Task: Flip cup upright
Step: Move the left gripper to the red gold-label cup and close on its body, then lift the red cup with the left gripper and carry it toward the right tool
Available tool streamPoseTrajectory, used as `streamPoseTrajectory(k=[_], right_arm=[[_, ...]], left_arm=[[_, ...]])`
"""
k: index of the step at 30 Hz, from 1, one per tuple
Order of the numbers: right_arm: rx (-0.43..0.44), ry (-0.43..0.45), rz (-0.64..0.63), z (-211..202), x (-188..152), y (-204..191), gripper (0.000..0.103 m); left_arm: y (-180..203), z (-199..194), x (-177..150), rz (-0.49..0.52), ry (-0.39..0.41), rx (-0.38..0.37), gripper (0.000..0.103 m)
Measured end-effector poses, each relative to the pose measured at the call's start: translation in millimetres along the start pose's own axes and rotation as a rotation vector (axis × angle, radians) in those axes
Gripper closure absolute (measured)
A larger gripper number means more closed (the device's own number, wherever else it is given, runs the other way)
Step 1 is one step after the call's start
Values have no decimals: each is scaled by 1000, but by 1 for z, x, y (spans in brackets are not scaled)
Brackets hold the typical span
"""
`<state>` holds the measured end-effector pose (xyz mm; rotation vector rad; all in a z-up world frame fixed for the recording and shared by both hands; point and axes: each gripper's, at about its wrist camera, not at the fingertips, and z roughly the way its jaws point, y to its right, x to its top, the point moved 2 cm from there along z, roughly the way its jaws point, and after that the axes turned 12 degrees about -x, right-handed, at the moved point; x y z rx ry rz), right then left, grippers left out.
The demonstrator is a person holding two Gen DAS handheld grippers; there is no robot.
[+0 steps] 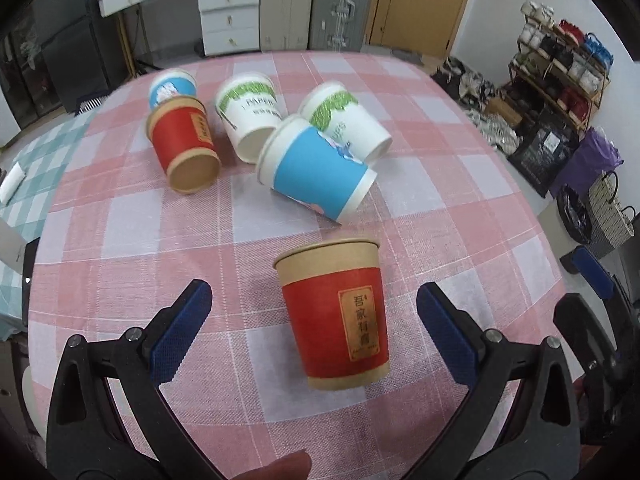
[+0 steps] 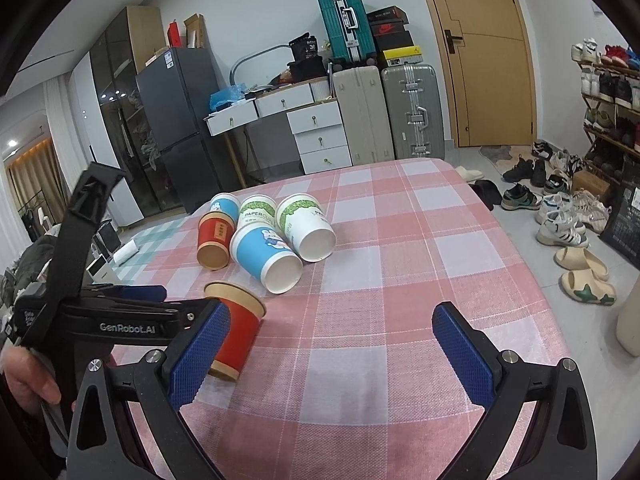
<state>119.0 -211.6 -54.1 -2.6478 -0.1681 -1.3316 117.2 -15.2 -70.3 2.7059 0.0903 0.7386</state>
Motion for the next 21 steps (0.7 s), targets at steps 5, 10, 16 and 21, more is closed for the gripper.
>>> streamPoseTrajectory(k=[5, 10, 16, 21], right_arm=[[7, -25, 30, 13, 1, 10, 0], [19, -40, 49, 23, 2, 16, 0], [31, -44, 53, 25, 1, 16, 0], [33, -49, 68, 24, 1, 20, 0]], left_arm=[[-6, 26, 15, -57, -91, -51, 1], [-19, 51, 29, -123, -184, -23, 1], [-20, 70, 33, -145, -243, -43, 20], [-16, 80, 26, -152, -279, -74, 40]])
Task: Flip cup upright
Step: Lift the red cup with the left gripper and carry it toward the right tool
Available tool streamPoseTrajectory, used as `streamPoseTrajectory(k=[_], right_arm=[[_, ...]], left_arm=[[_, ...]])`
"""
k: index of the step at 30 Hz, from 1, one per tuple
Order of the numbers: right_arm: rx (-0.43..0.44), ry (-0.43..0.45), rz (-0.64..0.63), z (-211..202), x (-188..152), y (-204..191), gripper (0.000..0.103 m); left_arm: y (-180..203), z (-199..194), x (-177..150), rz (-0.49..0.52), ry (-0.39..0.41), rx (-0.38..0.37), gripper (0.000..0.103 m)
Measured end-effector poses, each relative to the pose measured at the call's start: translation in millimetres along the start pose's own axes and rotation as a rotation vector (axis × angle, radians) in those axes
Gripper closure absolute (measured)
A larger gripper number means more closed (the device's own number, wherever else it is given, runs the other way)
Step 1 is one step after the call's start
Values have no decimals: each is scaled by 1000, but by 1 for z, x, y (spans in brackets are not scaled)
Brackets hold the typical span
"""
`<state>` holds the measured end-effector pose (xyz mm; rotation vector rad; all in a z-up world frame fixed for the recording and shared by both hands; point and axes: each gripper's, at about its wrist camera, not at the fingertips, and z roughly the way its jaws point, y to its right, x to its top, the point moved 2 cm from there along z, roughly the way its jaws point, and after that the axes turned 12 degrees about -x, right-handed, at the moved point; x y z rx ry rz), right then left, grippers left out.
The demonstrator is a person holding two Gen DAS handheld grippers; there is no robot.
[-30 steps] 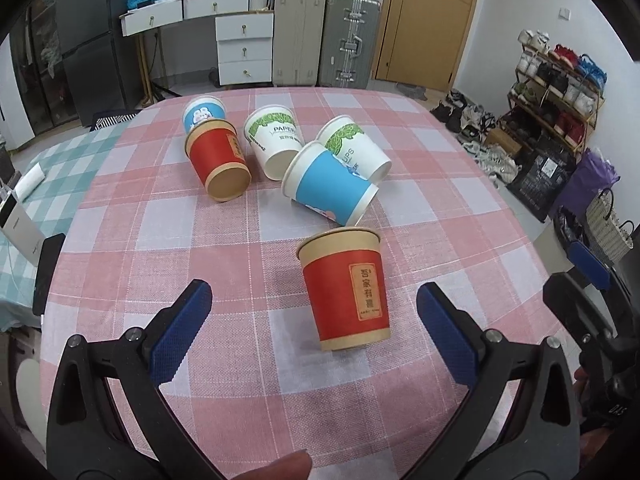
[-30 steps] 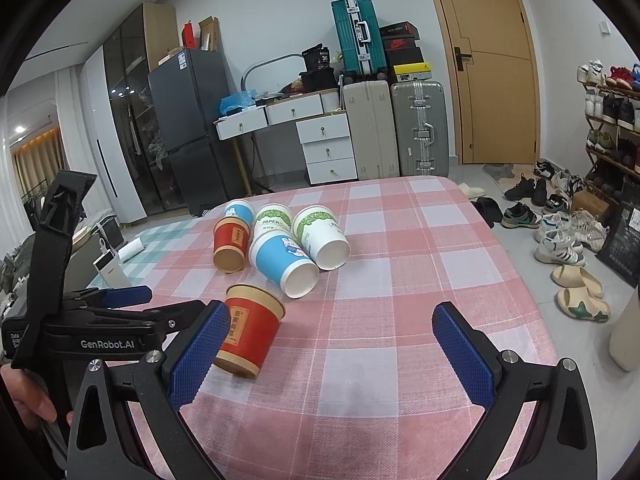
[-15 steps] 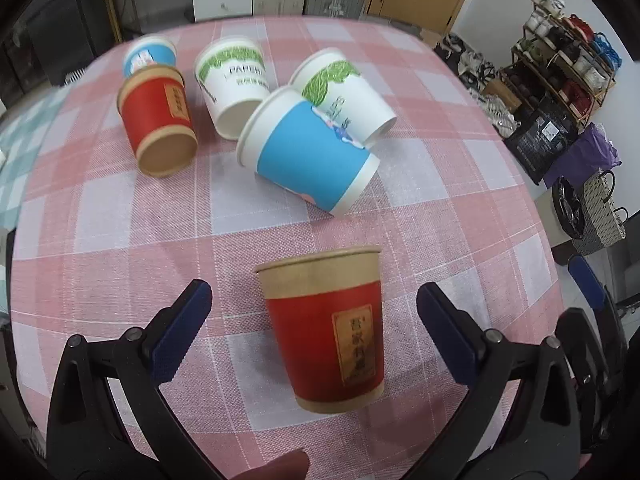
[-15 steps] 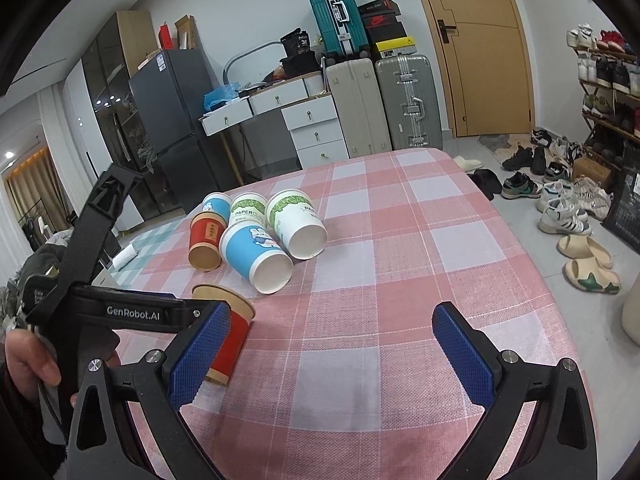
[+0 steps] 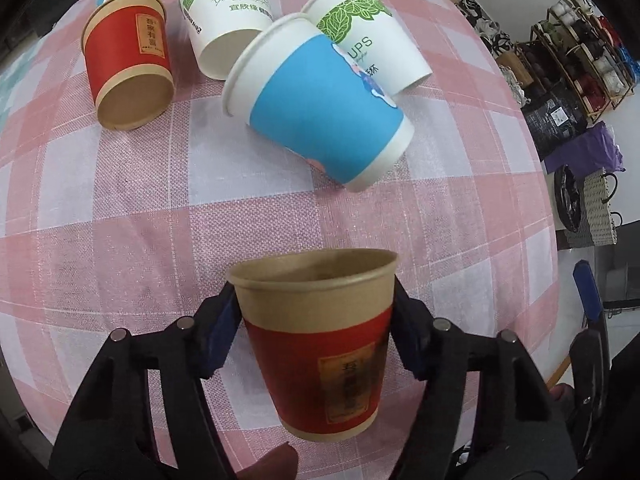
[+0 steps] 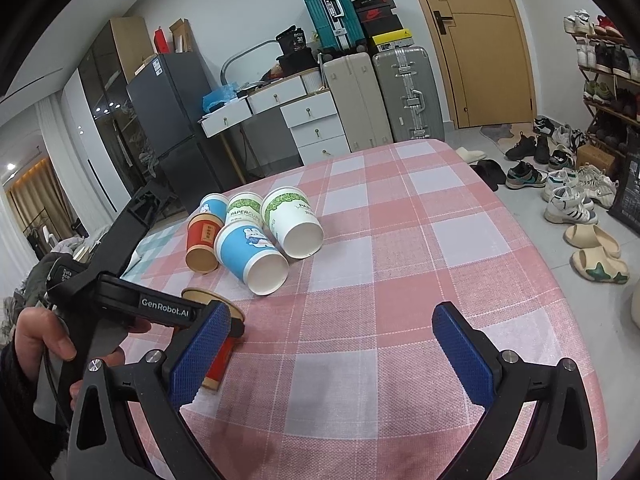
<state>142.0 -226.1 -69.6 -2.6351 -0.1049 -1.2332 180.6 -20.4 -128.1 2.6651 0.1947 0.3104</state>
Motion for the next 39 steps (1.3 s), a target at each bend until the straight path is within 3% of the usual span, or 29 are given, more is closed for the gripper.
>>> streamPoseTrajectory(k=[6, 12, 25, 31, 39], right_arm=[[-2, 9, -4, -7, 0, -3, 0], [-3, 47, -28, -28, 3, -16, 0], [26, 47, -59, -67, -19, -53, 0], [37, 46, -96, -82, -32, -67, 0], [43, 27, -107, -84, -44, -72, 0]], left_arm=[[3, -12, -9, 17, -1, -25, 41], [-2, -54, -30, 34, 16, -26, 41], [-13, -143, -110, 52, 55, -55, 41], [-30, -136, -148, 21, 32, -32, 41], [-52, -103, -166, -17, 5, 12, 40]])
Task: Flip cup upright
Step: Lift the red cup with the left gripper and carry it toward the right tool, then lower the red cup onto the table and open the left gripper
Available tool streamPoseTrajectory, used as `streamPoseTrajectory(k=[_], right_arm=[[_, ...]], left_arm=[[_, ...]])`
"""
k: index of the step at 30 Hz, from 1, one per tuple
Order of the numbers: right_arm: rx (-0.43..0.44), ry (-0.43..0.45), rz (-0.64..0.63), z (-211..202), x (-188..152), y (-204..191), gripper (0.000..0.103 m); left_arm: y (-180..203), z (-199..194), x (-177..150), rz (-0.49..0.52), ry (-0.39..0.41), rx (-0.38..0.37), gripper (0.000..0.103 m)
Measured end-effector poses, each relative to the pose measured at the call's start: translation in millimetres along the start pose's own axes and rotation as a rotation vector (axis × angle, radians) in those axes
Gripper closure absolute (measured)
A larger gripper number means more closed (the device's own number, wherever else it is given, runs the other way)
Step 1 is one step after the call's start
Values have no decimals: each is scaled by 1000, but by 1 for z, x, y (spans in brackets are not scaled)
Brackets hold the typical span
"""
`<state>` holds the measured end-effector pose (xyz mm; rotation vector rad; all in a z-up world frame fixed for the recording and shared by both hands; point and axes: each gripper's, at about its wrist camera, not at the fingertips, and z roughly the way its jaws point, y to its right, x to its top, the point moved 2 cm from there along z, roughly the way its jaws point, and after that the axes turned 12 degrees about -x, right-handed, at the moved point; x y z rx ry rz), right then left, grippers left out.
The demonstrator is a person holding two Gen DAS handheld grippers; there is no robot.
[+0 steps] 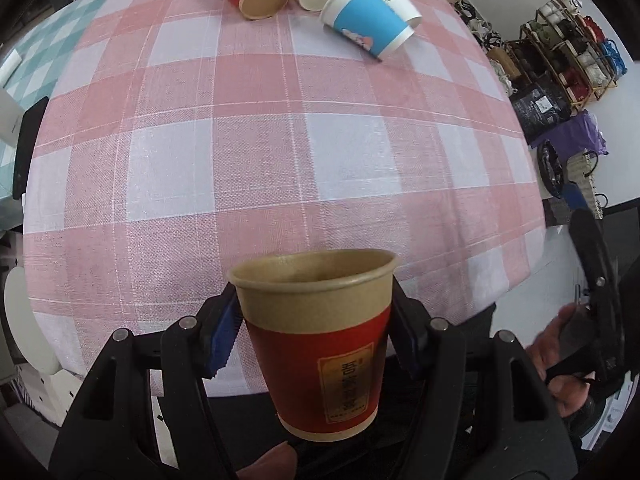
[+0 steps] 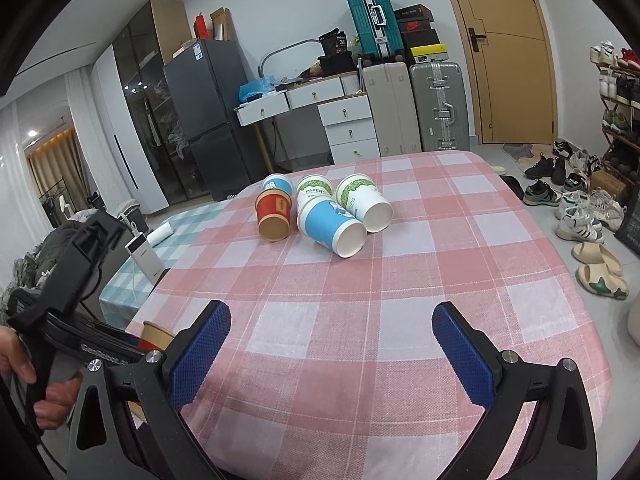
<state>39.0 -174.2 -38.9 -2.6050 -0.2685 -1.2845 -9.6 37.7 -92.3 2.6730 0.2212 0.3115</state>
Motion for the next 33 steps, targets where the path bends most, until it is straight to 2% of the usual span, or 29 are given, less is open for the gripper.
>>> streamPoseTrajectory(k=[6, 10, 15, 18, 21, 27, 33], right_arm=[[-4, -19, -9, 8, -2, 0, 0], [-9, -18, -6, 12, -1, 1, 0], [-8, -29, -8, 17, -2, 1, 0], [-10, -31, -7, 20, -2, 1, 0], [-11, -32, -7, 20, -2, 1, 0], [-12, -26, -12, 20, -1, 0, 0], [13, -22, -21, 15, 1, -6, 0]], left_arm=[[0, 10, 7, 33, 38, 43, 40], [2, 15, 13, 42, 43, 32, 40], [-1, 22, 18, 35, 35, 30, 38], [-1, 31, 20, 56, -4, 48, 34], [-1, 34, 20, 56, -8, 31, 33], [0, 20, 20, 55, 34, 16, 29], [11, -16, 12, 100, 134, 33, 29]])
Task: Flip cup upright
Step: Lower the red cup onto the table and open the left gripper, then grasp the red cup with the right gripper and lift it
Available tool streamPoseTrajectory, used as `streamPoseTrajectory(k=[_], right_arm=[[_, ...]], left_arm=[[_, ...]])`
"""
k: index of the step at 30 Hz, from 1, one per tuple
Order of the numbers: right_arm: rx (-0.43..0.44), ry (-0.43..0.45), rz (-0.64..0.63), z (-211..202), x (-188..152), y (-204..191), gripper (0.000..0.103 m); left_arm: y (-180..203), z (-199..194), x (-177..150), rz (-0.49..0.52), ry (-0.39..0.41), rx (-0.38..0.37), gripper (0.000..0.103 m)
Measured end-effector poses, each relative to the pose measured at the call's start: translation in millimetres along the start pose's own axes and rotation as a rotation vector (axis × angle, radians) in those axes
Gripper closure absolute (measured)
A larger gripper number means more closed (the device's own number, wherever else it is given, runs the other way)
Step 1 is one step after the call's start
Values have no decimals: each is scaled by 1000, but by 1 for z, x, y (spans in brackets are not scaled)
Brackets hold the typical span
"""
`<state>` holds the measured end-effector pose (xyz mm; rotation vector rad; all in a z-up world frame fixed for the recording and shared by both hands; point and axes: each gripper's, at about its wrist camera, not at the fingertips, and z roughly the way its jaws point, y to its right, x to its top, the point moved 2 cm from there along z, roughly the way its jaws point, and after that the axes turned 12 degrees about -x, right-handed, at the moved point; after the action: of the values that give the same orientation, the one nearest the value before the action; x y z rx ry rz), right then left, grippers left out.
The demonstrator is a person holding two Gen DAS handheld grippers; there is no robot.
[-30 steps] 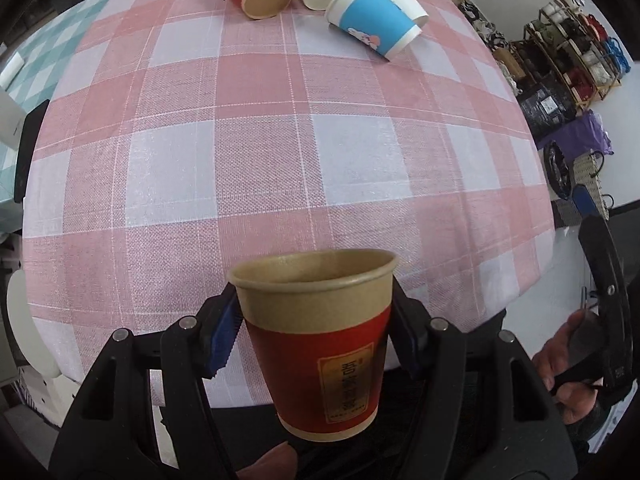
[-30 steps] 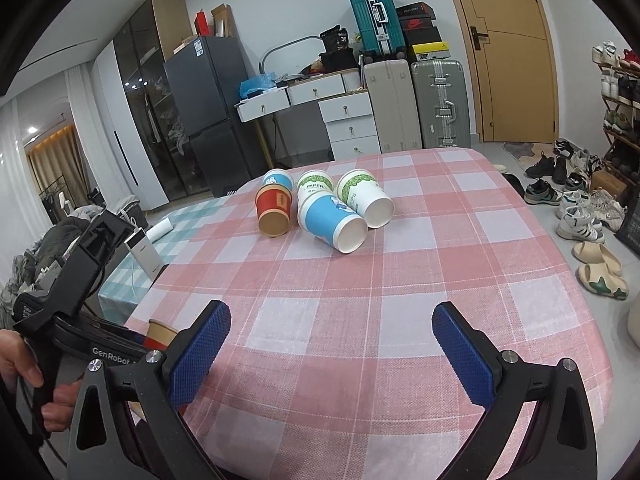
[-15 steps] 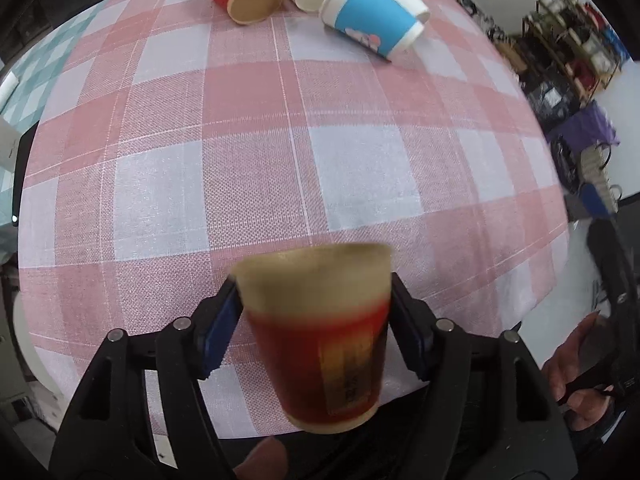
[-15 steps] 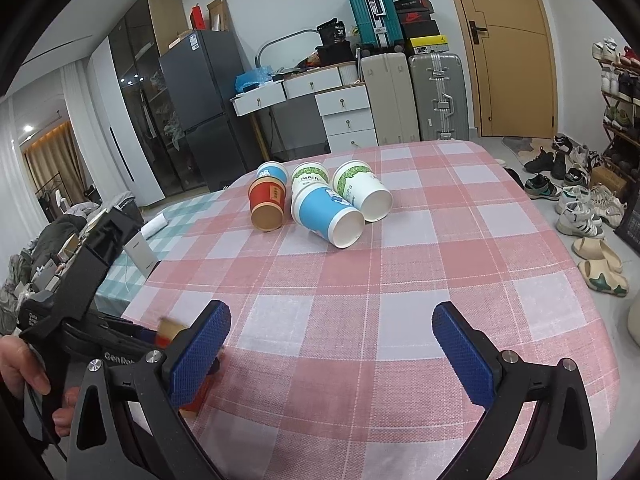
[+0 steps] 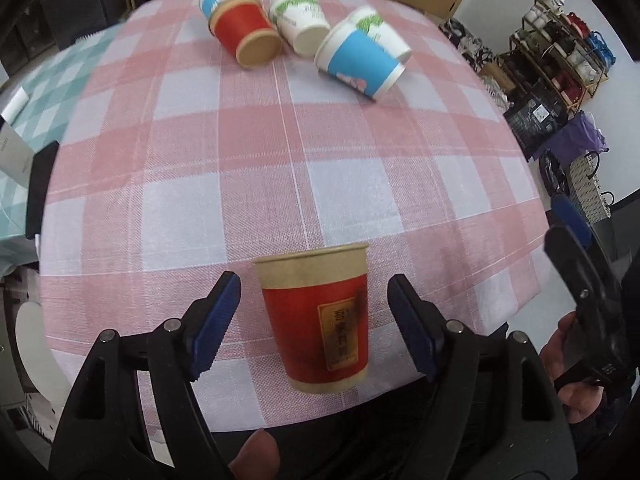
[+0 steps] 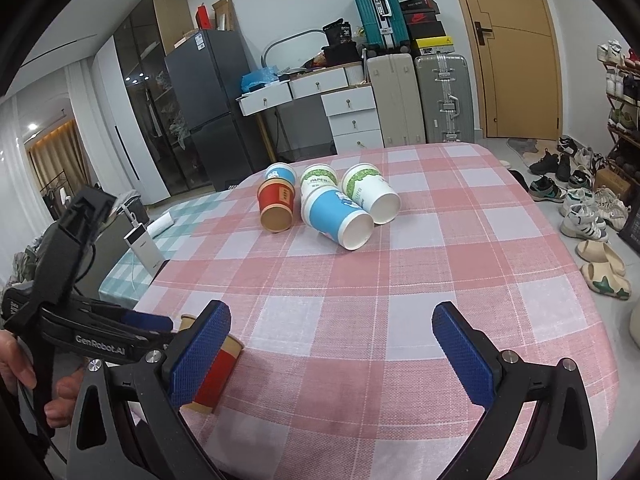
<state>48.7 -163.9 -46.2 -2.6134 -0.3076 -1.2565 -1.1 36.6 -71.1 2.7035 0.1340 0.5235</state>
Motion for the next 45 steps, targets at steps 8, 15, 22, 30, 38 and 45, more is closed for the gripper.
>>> streamPoseTrajectory(k=[8, 15, 22, 30, 38, 45], right_arm=[[67, 11, -26, -15, 8, -20, 0], [154, -13, -55, -26, 13, -47, 0], [182, -11, -90, -37, 12, -68, 0], [189, -48, -114, -35, 5, -81, 0], [204, -143, -95, -15, -3, -83, 0], [285, -387, -17, 38, -16, -88, 0]], left_arm=[[9, -66, -4, 38, 197, -28, 28], [10, -111, -26, 90, 421, 115, 19], [-4, -126, -59, 41, 522, 238, 4], [-19, -134, -83, -12, 573, 252, 1], [-28, -132, -94, -47, 601, 273, 1], [-54, -116, -99, -111, 561, 304, 1]])
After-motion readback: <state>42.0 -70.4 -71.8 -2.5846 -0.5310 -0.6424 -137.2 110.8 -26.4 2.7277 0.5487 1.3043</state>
